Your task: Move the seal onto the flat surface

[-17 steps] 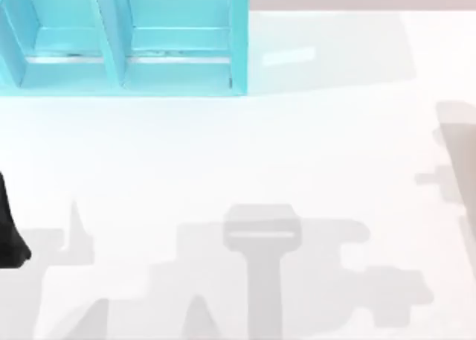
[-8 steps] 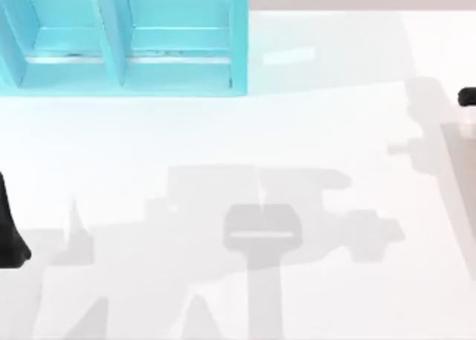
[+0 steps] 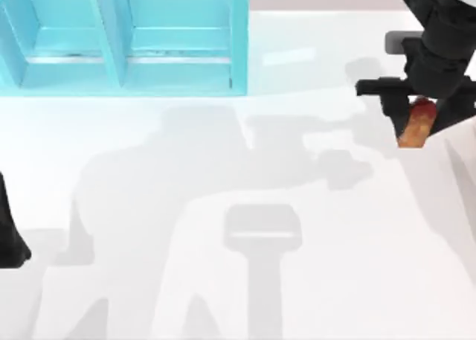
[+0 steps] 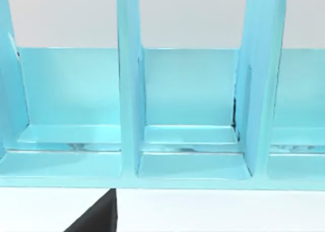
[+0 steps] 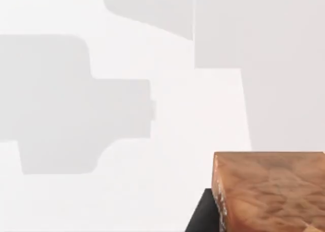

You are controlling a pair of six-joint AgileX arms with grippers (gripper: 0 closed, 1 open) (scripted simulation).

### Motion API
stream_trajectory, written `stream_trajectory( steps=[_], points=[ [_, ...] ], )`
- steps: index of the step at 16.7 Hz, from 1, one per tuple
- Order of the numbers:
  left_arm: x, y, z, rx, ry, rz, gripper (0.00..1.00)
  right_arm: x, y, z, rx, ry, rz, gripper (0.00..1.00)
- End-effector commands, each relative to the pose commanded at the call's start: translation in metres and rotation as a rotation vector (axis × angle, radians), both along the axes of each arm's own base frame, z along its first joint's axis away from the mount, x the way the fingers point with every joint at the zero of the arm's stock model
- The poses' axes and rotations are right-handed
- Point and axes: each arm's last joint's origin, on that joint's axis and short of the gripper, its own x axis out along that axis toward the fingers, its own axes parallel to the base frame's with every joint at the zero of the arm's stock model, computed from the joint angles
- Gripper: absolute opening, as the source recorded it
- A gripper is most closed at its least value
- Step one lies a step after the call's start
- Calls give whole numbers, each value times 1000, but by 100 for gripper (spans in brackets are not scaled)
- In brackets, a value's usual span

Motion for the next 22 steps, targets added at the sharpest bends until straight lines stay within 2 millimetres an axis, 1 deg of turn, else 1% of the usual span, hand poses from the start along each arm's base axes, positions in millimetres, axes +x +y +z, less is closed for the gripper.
stream_trajectory(
  steps=[2, 3, 8, 10, 13, 15, 19, 22],
  points=[
    [0, 0, 0, 0, 0, 0, 100, 8, 11, -12, 0, -2, 0, 0],
    [0, 0, 0, 0, 0, 0, 100, 9, 14, -14, 1, -3, 0, 0],
    [0, 0, 0, 0, 0, 0, 100, 9, 12, -16, 1, 1, -6, 0],
    [0, 0, 0, 0, 0, 0, 100, 10, 12, -25, 1, 0, -5, 0],
    [0, 0, 0, 0, 0, 0, 100, 10, 14, -47, 1, -2, -2, 0],
    [0, 0, 0, 0, 0, 0, 100, 9, 14, -58, 1, -3, -1, 0],
    [0, 0, 0, 0, 0, 0, 100, 9, 14, -59, 1, -3, 0, 0],
    [0, 0, 0, 0, 0, 0, 100, 9, 14, -59, 1, -3, 0, 23]
  ],
)
